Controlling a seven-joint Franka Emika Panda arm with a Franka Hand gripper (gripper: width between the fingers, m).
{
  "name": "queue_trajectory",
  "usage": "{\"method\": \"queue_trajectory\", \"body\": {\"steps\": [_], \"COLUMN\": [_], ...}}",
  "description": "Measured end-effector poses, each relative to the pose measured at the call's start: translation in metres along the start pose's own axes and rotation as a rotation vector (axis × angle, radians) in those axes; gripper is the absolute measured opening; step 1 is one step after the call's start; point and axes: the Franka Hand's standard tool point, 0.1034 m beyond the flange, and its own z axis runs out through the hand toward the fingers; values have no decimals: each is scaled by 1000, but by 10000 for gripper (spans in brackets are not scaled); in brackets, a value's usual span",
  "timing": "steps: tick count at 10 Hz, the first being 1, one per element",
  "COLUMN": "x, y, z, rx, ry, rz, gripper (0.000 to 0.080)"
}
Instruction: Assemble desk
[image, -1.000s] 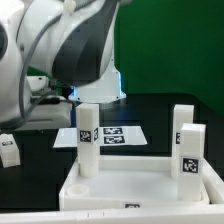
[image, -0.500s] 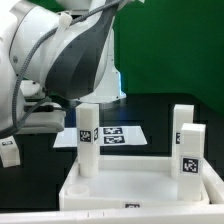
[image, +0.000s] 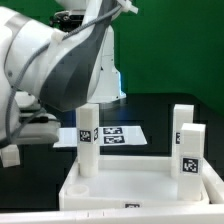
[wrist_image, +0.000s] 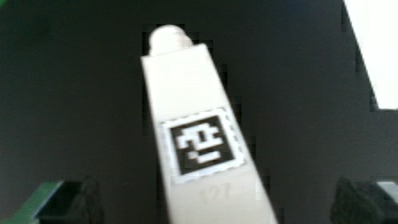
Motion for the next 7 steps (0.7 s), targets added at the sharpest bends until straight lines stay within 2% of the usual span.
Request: {"method": "queue_trajectory", "body": {"steps": [2,5,7], "x": [0,0,0], "y": [-5,-2,-1], "z": [7,8,8], "rx": [5,9,11], "ry": [-13,-12,-13], "rz": [15,19,21], "gripper": [649,649,374]}}
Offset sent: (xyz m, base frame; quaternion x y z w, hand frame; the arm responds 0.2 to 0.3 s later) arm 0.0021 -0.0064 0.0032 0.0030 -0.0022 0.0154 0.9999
